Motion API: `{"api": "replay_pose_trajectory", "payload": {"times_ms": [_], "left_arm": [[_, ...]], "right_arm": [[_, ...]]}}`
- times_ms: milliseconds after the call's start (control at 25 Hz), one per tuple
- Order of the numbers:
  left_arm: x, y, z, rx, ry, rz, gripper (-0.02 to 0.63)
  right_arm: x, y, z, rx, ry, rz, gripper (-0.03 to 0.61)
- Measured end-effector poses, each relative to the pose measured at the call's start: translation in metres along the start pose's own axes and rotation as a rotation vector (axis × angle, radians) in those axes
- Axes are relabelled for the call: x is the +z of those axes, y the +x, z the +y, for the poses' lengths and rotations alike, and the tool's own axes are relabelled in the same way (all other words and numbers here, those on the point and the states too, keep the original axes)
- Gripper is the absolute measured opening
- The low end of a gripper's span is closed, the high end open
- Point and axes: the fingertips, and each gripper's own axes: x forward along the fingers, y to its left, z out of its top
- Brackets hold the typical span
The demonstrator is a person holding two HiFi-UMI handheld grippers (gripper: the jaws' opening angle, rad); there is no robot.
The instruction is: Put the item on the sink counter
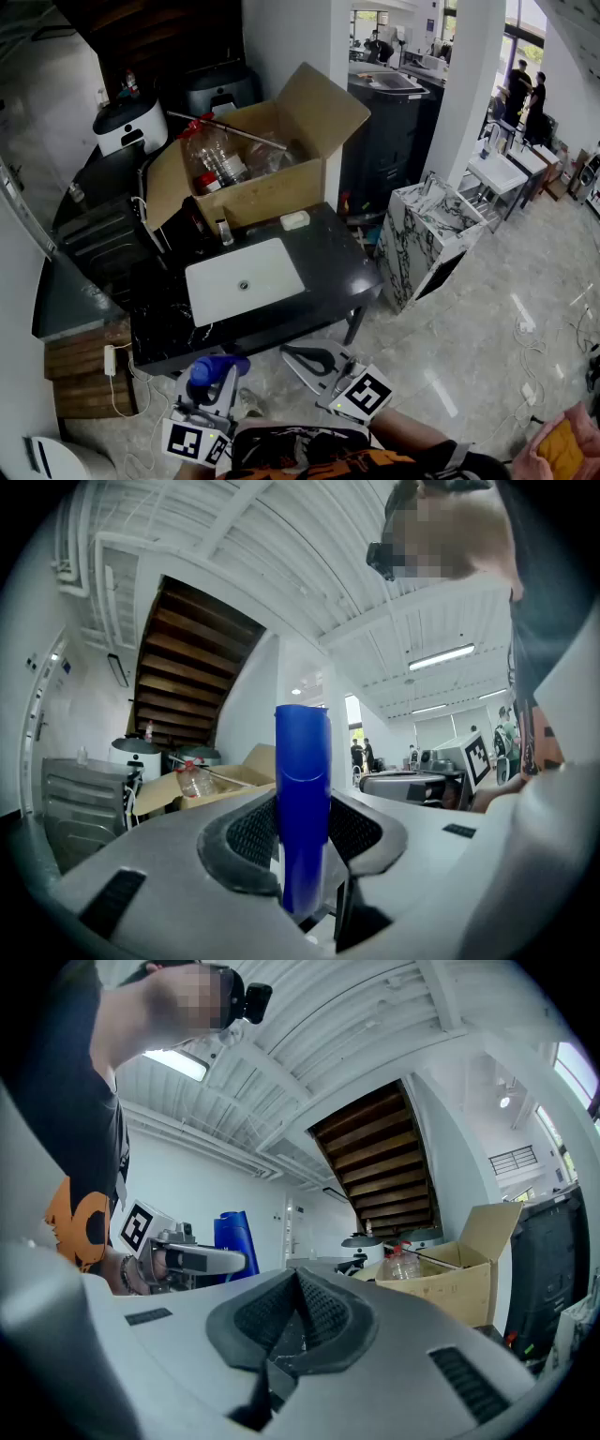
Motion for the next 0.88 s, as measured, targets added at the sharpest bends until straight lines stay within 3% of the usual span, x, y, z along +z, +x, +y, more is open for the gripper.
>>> {"api": "replay_pose_trajectory", "payload": {"times_ms": [440, 640, 720, 880], "left_arm": [[-0.004, 0.005, 0.013, -0.010, -0.005, 0.008, 0.166], [-0.018, 0.001, 0.028, 0.009, -0.012, 0.013, 0.166], [-0.022, 0.010, 0.043, 0.000, 0.001, 0.007, 0.166], [-0.020, 0.027, 0.070, -0.018, -0.022, 0.016, 0.166]], "right_arm": [[-0.003, 0.014, -0.003, -0.017, 0.010, -0.006, 0.014], [-0.020, 0.033, 0.025, 0.123, -0.052, 0.058, 0.020], [-0.023, 0.049, 0.023, 0.107, -0.068, 0.039, 0.035], [-0.019, 0.076, 0.000, 0.055, 0.025, 0.005, 0.037]]}}
